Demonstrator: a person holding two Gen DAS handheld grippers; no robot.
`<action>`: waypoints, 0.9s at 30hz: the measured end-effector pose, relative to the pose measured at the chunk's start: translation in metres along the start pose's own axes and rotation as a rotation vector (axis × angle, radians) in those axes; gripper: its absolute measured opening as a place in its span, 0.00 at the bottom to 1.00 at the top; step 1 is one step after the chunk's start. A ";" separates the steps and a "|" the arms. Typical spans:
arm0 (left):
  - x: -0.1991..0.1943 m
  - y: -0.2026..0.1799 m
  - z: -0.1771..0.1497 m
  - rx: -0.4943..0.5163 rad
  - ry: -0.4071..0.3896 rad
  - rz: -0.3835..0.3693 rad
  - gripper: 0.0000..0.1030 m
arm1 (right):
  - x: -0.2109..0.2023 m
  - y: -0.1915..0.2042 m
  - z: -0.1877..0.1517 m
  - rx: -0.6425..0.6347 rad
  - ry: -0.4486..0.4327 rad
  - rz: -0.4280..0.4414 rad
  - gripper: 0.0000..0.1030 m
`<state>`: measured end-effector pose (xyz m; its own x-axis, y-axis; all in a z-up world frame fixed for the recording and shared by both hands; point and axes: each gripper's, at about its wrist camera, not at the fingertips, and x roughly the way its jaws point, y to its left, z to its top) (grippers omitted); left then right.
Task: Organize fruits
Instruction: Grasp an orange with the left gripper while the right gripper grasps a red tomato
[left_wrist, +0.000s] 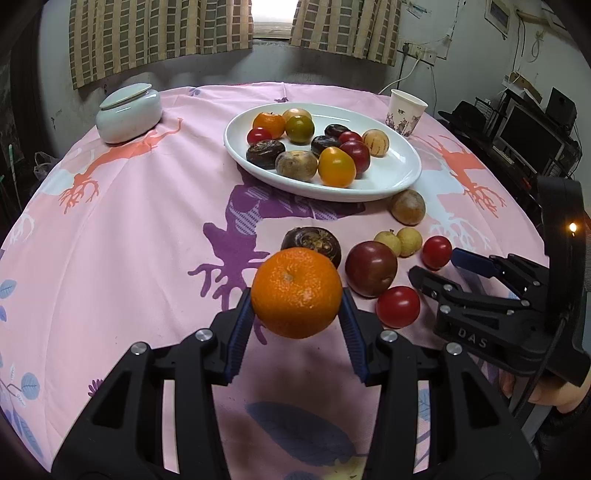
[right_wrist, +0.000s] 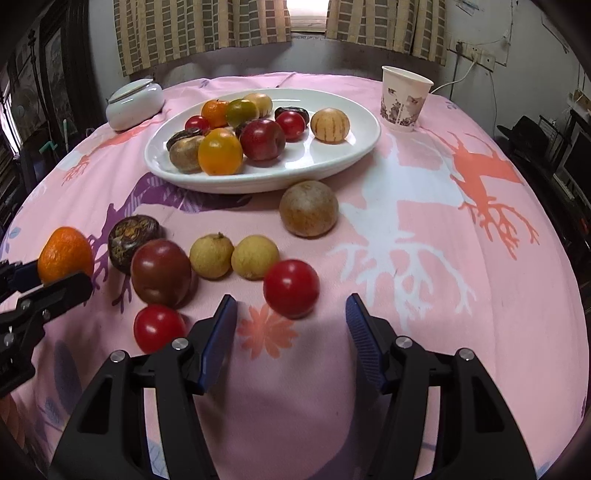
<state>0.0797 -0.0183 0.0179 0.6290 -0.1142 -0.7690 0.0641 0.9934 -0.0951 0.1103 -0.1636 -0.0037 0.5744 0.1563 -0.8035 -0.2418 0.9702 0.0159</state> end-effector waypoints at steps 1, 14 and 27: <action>0.001 0.000 0.000 -0.001 0.002 0.001 0.45 | 0.001 0.000 0.001 0.003 -0.002 -0.002 0.60; 0.005 0.003 0.000 -0.001 0.013 0.025 0.45 | -0.024 -0.014 0.003 0.053 -0.074 0.019 0.30; 0.010 0.001 -0.002 0.011 0.025 0.027 0.45 | -0.010 -0.009 0.004 0.010 -0.054 -0.021 0.39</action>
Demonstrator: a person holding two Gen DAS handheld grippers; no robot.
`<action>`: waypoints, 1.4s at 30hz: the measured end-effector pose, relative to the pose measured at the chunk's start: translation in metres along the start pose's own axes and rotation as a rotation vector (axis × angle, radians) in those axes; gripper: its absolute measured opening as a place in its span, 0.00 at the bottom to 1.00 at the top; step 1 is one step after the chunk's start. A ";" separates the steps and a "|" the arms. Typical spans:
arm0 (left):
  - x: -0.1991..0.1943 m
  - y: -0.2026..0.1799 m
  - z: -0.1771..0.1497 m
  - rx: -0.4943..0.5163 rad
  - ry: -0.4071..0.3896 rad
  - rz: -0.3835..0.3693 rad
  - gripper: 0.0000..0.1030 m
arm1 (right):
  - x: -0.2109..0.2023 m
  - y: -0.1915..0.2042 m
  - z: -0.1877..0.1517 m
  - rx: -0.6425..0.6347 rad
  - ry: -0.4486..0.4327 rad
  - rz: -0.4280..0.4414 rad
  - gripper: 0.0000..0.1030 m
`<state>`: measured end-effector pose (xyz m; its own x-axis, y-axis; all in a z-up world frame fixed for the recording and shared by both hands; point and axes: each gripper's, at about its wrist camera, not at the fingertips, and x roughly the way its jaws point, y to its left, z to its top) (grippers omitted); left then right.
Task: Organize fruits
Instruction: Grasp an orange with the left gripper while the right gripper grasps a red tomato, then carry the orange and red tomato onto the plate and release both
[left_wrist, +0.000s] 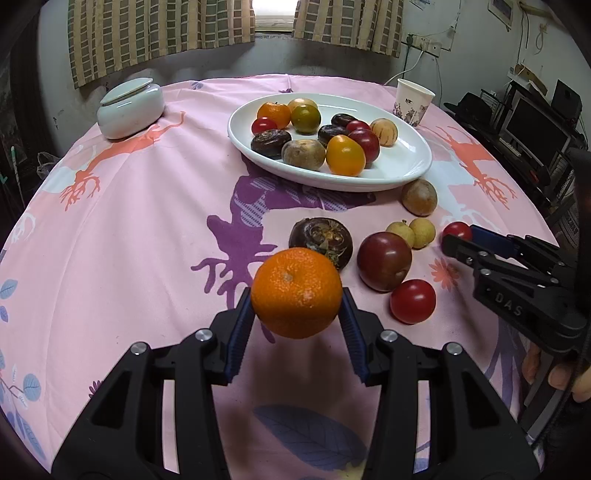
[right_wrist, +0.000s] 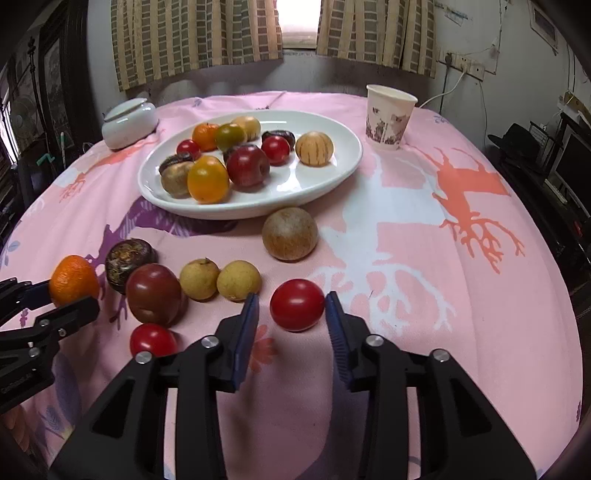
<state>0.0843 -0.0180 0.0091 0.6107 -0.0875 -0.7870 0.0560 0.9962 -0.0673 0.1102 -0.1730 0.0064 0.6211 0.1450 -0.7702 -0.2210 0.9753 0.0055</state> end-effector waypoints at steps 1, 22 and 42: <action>0.000 0.000 0.000 0.000 0.000 0.000 0.45 | 0.004 0.000 0.000 0.000 0.010 -0.006 0.39; 0.001 0.001 0.001 -0.014 -0.027 0.012 0.45 | -0.035 0.006 0.009 -0.006 -0.062 0.115 0.30; -0.008 -0.013 0.092 0.020 -0.083 0.086 0.45 | -0.059 -0.008 0.057 -0.028 -0.182 0.113 0.30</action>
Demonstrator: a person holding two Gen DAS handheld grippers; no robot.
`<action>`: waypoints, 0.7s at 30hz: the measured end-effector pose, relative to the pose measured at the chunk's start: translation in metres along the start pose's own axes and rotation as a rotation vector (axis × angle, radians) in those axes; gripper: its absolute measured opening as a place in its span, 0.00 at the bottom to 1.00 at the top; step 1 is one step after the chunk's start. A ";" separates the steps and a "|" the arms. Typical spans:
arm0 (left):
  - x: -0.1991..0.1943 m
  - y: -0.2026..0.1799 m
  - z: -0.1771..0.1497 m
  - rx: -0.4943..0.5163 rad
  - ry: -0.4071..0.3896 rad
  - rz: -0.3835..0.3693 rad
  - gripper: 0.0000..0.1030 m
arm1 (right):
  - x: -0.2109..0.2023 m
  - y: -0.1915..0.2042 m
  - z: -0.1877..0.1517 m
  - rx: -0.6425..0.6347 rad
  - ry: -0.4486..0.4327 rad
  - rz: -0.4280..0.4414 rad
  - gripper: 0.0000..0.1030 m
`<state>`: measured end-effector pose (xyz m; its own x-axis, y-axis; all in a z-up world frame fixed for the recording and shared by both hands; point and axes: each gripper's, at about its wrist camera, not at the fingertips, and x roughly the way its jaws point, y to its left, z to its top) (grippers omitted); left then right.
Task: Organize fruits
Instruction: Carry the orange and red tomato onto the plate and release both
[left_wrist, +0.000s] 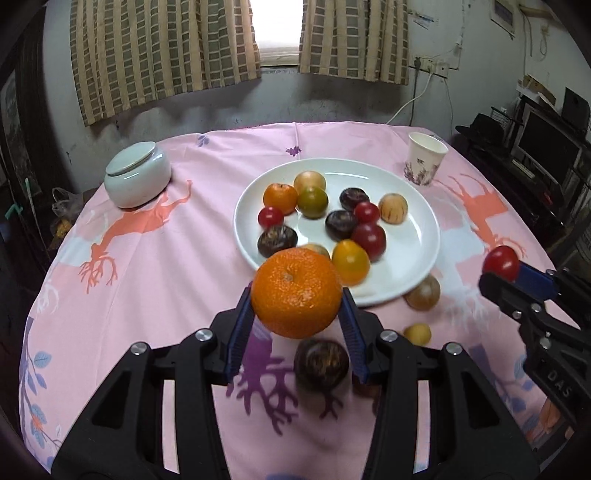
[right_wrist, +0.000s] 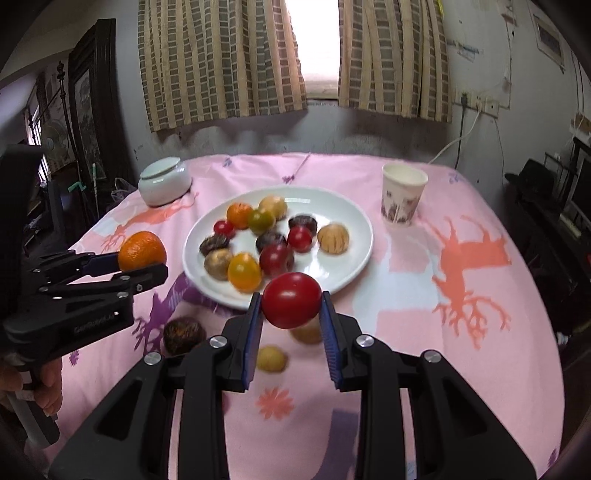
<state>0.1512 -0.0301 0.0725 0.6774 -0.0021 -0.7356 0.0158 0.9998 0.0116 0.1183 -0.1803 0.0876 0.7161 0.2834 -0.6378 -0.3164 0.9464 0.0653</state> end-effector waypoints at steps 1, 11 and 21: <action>0.004 0.001 0.006 -0.004 0.002 0.006 0.45 | 0.002 -0.002 0.006 -0.008 -0.015 -0.010 0.30; 0.070 0.000 0.043 -0.022 0.073 0.034 0.45 | 0.071 -0.004 0.024 -0.041 0.044 -0.030 0.30; 0.075 -0.006 0.044 -0.012 0.020 0.026 0.70 | 0.101 -0.005 0.016 -0.048 0.100 -0.050 0.32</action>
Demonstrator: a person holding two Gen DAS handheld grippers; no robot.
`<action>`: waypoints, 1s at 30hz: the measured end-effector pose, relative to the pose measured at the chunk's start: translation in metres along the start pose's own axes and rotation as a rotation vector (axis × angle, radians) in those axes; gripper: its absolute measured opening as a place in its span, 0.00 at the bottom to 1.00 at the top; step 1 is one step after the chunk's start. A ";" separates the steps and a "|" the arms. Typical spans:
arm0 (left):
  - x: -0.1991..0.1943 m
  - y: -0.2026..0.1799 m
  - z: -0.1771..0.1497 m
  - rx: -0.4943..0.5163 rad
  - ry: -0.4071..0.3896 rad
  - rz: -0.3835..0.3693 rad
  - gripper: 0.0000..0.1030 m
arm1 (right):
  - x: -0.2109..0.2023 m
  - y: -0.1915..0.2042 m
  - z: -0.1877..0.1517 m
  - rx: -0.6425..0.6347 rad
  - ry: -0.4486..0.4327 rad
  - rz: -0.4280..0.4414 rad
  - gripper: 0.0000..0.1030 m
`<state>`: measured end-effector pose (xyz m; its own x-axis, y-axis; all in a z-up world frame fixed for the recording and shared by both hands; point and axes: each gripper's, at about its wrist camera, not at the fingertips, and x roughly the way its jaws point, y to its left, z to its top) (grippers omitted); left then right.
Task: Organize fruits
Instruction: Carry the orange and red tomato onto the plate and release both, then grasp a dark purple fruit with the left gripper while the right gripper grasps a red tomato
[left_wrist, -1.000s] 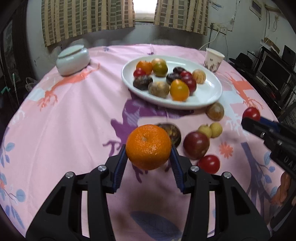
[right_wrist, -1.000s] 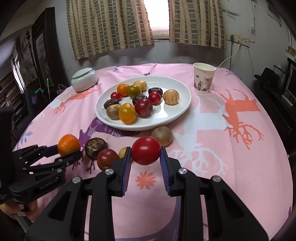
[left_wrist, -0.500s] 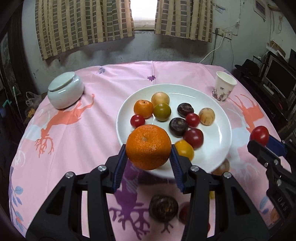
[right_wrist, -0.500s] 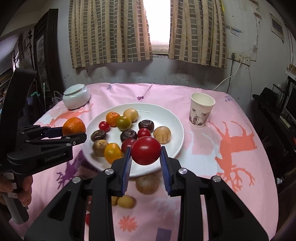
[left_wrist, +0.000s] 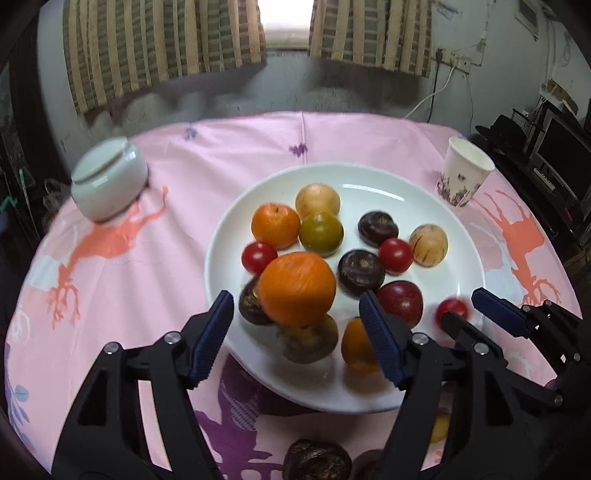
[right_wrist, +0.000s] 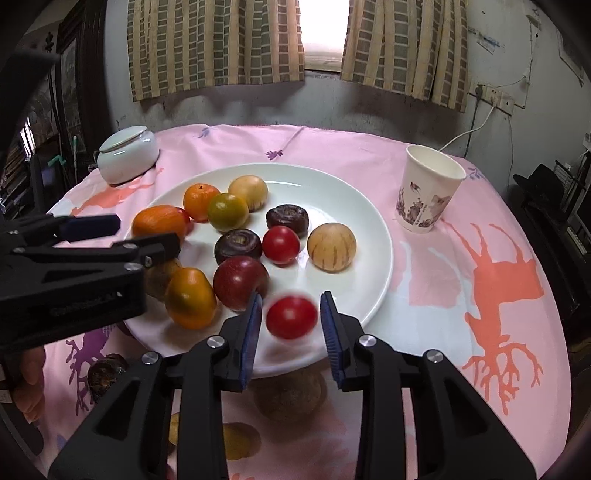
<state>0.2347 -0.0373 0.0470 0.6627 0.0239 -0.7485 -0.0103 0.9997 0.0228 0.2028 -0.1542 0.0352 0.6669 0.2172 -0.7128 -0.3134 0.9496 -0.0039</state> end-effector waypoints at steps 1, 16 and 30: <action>-0.005 -0.002 -0.001 0.021 -0.013 0.009 0.71 | -0.002 -0.001 -0.001 0.005 -0.002 0.007 0.32; -0.082 0.006 -0.043 0.028 -0.105 0.018 0.86 | -0.070 -0.018 -0.039 0.189 -0.039 0.115 0.61; -0.084 0.007 -0.115 0.010 -0.142 0.003 0.87 | -0.082 0.004 -0.087 0.160 -0.039 0.170 0.62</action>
<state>0.0931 -0.0312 0.0336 0.7621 0.0251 -0.6470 -0.0058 0.9995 0.0320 0.0881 -0.1883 0.0330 0.6402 0.3826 -0.6662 -0.3141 0.9217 0.2275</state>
